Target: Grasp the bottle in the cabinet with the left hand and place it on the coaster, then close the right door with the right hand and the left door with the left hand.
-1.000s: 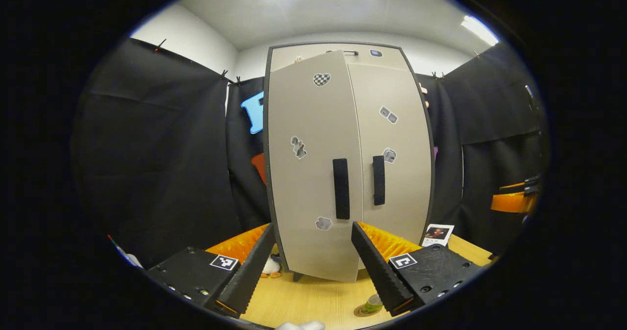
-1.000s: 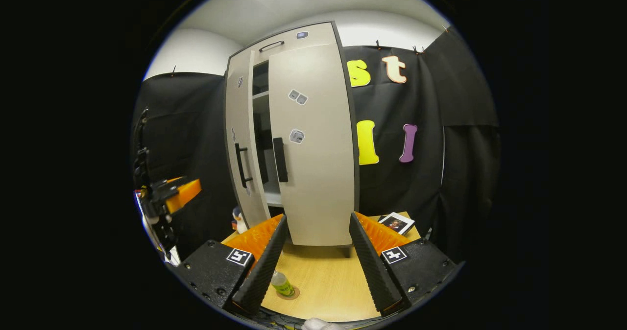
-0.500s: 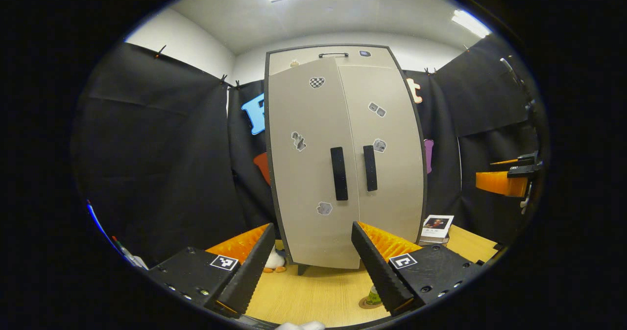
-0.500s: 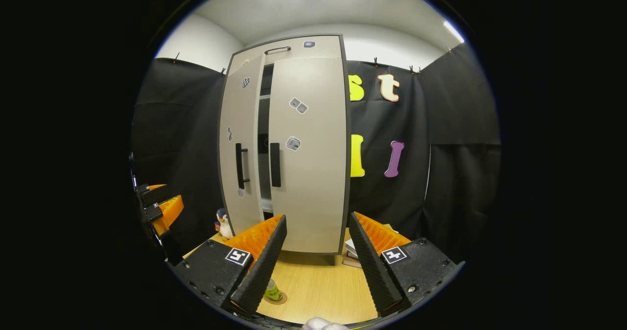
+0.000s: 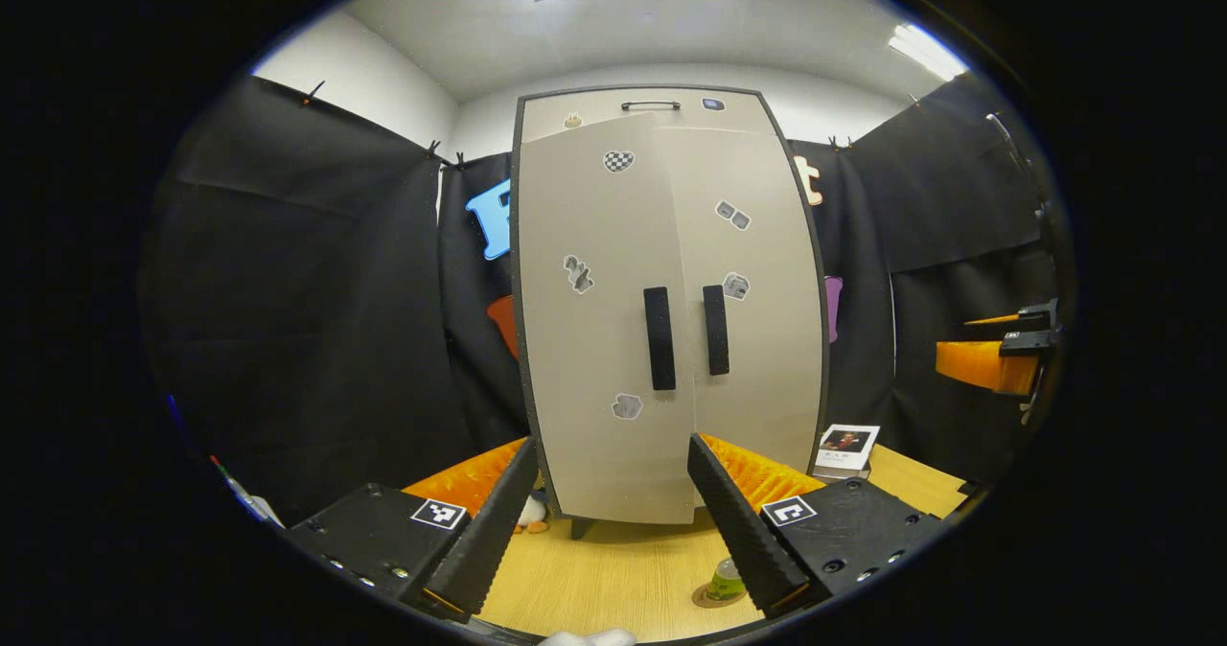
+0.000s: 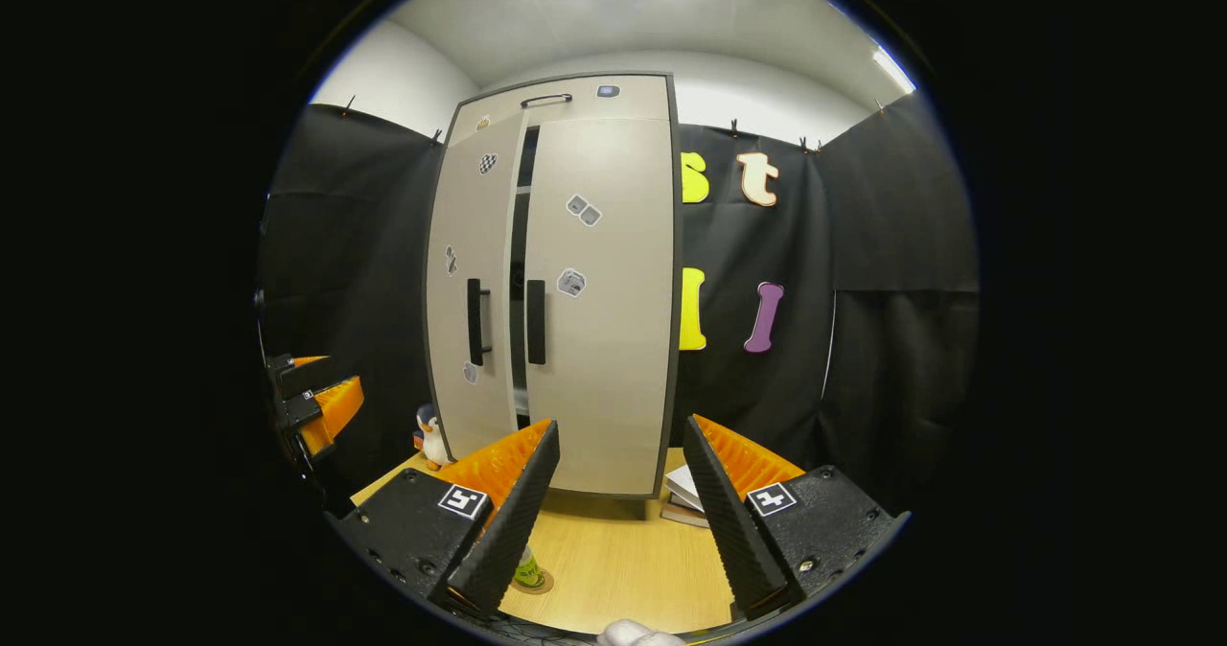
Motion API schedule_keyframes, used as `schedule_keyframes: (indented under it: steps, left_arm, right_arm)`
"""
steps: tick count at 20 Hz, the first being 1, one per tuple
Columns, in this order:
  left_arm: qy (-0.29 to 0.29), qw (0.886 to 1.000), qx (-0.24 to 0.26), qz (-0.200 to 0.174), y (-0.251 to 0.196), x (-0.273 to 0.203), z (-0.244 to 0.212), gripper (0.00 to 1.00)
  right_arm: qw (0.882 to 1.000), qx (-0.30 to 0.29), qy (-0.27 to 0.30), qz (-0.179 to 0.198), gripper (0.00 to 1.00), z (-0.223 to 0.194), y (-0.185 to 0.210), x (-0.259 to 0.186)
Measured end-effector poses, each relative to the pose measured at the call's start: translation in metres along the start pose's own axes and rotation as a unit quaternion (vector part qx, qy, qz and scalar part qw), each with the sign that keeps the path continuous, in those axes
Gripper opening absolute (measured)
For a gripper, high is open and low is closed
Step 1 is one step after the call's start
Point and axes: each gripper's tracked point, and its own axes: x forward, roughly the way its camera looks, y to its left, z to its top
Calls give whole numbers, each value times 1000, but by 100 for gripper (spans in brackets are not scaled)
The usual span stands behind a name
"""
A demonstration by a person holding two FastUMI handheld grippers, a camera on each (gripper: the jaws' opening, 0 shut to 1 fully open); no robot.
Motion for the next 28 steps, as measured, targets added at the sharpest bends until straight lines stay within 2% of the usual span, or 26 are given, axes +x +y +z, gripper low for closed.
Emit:
schedule_keyframes:
  steps: [12, 28]
  left_arm:
    - [7, 1000, -2, -10, -6, 3, 0, 96]
    - [3, 1000, -14, -21, -12, 18, 3, 96]
  right_arm:
    - [1000, 11, -9, 0, 81, 5, -2, -1]
    - [1000, -3, -15, 0, 81, 7, -6, 7]
